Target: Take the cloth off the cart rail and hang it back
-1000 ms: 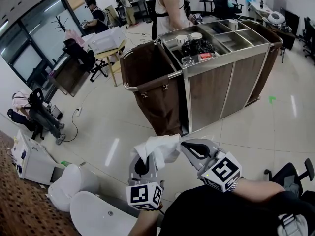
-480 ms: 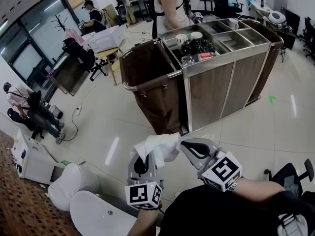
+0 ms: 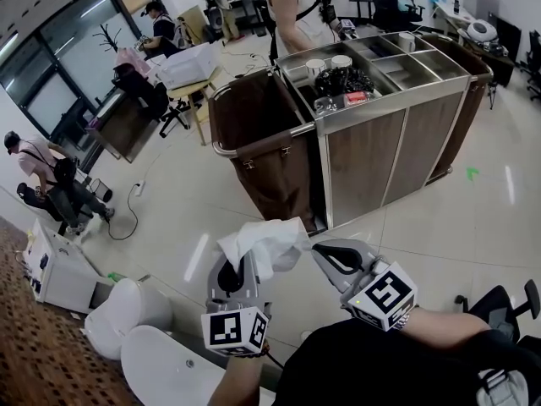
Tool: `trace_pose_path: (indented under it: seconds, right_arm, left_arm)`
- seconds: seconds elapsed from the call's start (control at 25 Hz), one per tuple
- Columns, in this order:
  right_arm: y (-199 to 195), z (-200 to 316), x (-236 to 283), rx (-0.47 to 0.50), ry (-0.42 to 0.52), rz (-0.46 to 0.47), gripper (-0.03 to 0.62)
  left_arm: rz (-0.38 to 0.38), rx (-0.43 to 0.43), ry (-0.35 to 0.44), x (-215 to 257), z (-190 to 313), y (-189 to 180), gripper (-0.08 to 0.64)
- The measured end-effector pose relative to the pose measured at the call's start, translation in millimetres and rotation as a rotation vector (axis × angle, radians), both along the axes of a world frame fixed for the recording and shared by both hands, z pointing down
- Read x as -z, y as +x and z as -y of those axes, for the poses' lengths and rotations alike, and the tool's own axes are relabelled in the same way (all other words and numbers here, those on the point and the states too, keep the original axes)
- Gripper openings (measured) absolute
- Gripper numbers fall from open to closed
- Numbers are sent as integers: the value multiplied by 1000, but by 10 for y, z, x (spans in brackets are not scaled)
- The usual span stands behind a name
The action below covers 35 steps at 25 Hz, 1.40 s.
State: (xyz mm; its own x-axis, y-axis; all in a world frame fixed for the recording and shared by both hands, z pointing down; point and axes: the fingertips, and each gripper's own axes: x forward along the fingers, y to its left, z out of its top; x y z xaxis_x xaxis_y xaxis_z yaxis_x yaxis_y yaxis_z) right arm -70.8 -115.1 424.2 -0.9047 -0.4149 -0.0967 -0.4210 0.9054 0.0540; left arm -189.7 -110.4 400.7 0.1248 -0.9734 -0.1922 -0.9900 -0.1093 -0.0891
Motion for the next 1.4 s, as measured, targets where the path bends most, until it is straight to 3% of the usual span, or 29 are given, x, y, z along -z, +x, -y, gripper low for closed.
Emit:
trace_pose_path:
  seconds: [0.76,0.88,1.08,1.16,1.28,1.4]
  right_arm:
    - [464,342,19,80,24,16,3]
    - [561,387,-4,88,-70,20,3]
    - [697,474,18,83,-83,38,3]
    - [712,555,14,72,-38,50,3]
    - [648,554,75,63,-143,47,3]
    - [508,612,75,51,-160,44,3]
  left_arm:
    - [79,9,120,1217,345,376,34]
    - [80,8,117,1426,457,401,34]
    - [88,-19,92,1812,646,435,34]
    - [97,-40,85,1982,733,424,34]
    - [106,-63,78,2186,904,329,34]
    - [102,-93,79,2353,1078,175,34]
